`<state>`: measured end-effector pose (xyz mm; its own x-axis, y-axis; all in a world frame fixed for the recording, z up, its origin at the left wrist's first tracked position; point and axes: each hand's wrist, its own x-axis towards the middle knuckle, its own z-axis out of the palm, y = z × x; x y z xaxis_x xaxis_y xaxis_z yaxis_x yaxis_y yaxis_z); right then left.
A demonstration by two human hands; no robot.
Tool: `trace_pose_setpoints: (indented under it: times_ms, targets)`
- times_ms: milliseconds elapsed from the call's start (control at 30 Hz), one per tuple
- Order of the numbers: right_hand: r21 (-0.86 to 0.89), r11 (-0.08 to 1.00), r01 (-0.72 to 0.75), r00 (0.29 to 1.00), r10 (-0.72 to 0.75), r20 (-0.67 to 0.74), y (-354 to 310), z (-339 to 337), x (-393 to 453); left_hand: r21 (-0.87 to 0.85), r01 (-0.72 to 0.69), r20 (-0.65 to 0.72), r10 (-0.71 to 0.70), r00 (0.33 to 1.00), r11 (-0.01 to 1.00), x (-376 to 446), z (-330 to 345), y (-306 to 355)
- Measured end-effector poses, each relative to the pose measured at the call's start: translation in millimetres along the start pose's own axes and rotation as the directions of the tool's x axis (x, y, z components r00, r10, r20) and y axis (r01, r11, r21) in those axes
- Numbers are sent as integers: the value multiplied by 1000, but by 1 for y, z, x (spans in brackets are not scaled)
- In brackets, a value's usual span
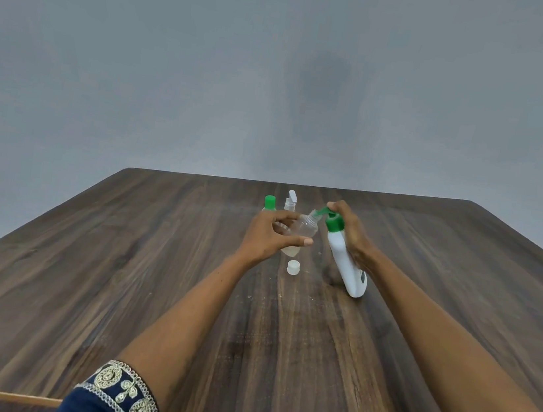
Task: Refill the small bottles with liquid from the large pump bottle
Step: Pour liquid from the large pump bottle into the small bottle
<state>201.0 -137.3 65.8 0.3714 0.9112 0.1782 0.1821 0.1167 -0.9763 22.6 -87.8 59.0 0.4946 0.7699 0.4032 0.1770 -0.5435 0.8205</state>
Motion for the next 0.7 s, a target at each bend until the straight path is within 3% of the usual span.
trace_pose_setpoints:
  times_ms: [167,400,700]
  targets:
    - [-65,998,17,999,-15,34,-1,1,-1,-14,14,-13,-14,1000,1000,-1,0,-1]
    - [-58,998,-14,998,10,-54,-2,3,-4,1,17,-7,-17,1000,1000,0,2,2]
    - [-89,995,-52,997,47,-66,-6,6,-6,34,40,-8,-39,999,999,2,-1,3]
